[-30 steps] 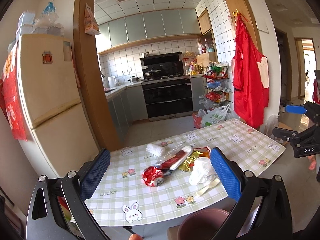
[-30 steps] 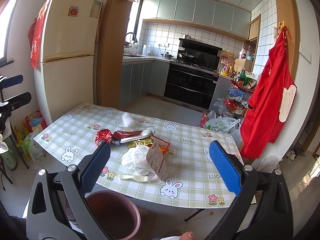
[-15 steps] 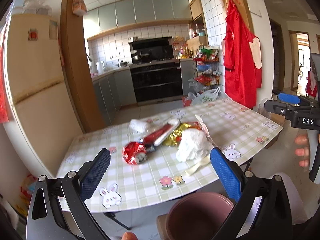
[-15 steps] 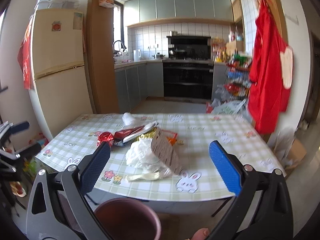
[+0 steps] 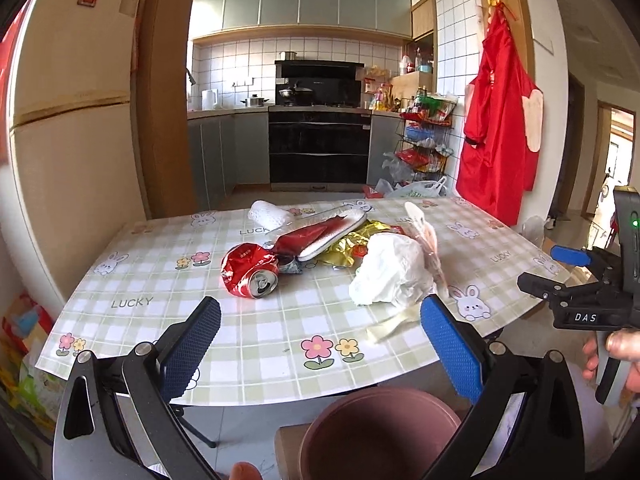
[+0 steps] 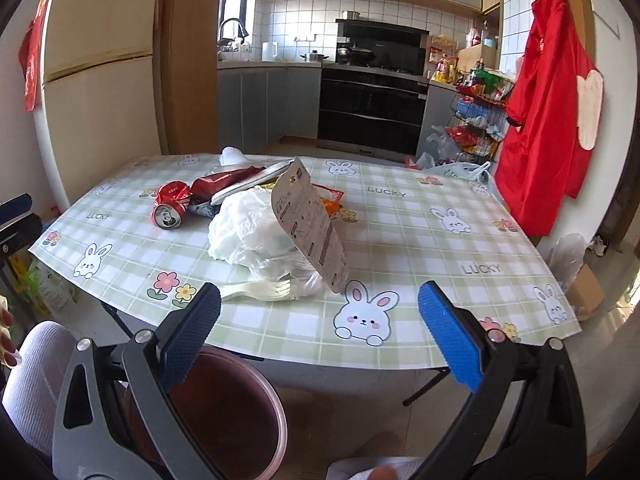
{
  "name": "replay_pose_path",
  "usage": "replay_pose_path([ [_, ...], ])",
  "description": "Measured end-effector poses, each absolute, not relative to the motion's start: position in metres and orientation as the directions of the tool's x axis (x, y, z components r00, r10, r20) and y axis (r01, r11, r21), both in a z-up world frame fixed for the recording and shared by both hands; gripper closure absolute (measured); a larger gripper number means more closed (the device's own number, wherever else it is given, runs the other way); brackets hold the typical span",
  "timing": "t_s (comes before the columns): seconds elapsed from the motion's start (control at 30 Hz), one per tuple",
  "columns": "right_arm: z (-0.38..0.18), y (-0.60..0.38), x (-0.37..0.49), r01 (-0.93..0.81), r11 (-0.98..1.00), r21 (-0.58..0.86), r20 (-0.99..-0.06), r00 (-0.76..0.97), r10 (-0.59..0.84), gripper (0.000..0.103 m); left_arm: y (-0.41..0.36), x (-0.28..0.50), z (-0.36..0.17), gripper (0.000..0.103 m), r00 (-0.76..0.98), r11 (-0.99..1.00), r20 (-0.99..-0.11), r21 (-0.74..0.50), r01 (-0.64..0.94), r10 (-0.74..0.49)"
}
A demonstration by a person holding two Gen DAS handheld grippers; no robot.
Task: Collect trash
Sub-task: 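Reach the right tool to the brown hook card and close on it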
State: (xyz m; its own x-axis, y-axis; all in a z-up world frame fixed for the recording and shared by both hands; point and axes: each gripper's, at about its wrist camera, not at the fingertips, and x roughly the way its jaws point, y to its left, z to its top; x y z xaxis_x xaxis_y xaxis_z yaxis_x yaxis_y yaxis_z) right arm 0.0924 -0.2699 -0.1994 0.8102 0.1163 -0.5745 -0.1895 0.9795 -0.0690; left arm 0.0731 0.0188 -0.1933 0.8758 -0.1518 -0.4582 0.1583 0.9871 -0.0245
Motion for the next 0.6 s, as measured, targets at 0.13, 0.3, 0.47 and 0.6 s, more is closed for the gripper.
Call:
replay_pose_path([
  [0.13, -0.215, -0.262, 0.118, -0.212, 0.97, -0.121, -0.58, 0.808, 0.104, 0.015, 0.017, 0.091, -0.201, 0.005, 0.863, 0.991, -0.495, 0.024, 0.132, -0.103],
  [0.3, -0.239, -0.246, 0.157, -0.264, 0.951, -0.161, -0.602, 0.79, 0.117, 0.033, 0.02, 0.115, -0.205, 0.005, 0.839, 0.996, -0.538, -0.023, 0.09, -0.088],
  [0.47, -0.26, -0.234, 0.197, -0.283, 0.939, -0.195, -0.616, 0.781, 0.108, 0.045, 0.022, 0.139, -0.211, 0.005, 0.81, 0.998, -0.584, -0.055, 0.027, -0.054],
  [0.6, -0.271, -0.229, 0.223, -0.287, 0.935, -0.21, -0.627, 0.773, 0.097, 0.046, 0.018, 0.149, -0.21, 0.005, 0.802, 0.998, -0.595, -0.054, 0.029, -0.055],
])
